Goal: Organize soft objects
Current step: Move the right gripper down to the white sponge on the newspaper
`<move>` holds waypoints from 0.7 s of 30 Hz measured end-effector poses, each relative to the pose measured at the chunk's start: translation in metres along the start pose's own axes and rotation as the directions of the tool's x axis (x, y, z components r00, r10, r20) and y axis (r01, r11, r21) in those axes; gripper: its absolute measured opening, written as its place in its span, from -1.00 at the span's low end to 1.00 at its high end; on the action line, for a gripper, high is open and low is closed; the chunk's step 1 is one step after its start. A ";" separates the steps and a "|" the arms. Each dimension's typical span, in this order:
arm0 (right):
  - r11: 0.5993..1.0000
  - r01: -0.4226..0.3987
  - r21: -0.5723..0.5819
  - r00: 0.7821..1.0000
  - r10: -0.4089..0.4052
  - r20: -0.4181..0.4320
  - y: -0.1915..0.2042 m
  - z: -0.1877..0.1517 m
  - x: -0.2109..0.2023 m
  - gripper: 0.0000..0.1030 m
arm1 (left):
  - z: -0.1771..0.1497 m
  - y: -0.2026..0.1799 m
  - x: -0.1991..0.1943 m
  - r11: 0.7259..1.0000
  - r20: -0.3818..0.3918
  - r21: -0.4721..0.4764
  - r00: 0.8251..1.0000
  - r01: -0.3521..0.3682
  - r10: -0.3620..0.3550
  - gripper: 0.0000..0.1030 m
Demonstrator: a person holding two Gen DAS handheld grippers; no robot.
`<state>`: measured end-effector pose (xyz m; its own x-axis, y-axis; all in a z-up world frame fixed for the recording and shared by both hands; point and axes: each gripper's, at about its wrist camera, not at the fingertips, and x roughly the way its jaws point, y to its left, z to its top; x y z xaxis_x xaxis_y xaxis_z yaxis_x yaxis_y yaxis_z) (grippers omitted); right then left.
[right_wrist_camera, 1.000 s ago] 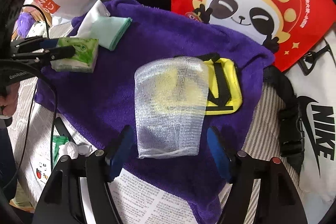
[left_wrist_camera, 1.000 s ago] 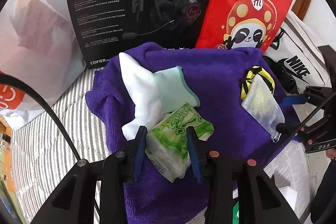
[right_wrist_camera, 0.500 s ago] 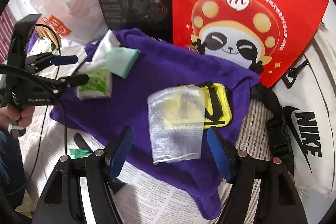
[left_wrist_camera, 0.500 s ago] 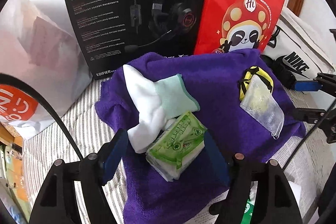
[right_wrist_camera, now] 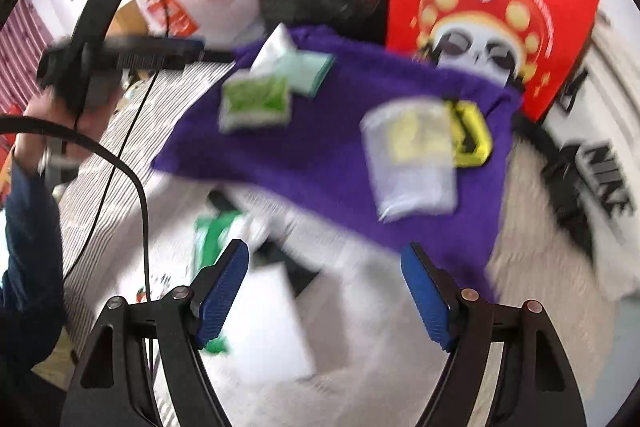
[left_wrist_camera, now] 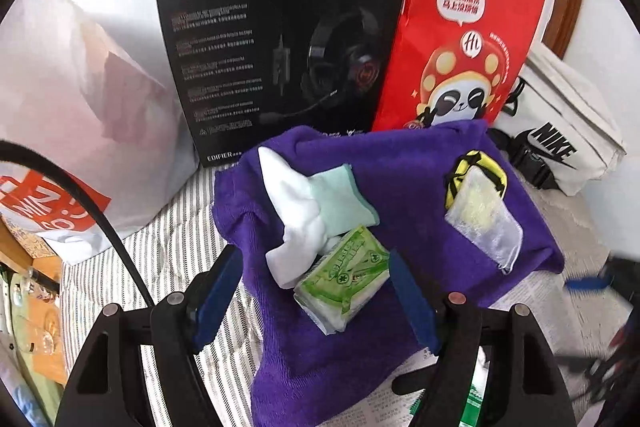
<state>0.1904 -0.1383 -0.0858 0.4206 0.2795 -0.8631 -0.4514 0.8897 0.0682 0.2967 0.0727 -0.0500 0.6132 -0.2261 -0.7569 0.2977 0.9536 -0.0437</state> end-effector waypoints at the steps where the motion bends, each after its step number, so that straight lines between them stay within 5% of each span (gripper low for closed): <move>1: 1.000 -0.019 0.005 1.000 0.019 -0.010 0.003 -0.008 0.001 0.52 | 0.000 -0.001 -0.004 1.000 0.006 0.005 1.000 0.003 -0.003 0.44; 13: 0.999 -0.041 0.012 0.998 0.041 -0.043 0.027 -0.051 0.026 0.50 | 0.001 -0.009 -0.023 0.999 0.034 0.038 0.999 0.001 -0.002 0.47; 16: 1.000 -0.025 0.017 0.999 0.025 -0.043 0.024 -0.054 0.037 0.09 | 0.001 -0.009 -0.025 0.999 0.033 0.035 0.999 -0.003 0.002 0.47; 21: 0.997 0.018 0.073 0.999 -0.020 0.035 0.019 -0.059 0.021 0.08 | 0.000 -0.015 -0.031 0.999 0.039 0.047 0.999 -0.025 0.023 0.47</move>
<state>0.1439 -0.1373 -0.1322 0.4566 0.2738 -0.8465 -0.3855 0.9184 0.0891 0.2728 0.0657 -0.0259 0.6478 -0.2118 -0.7318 0.3167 0.9485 0.0059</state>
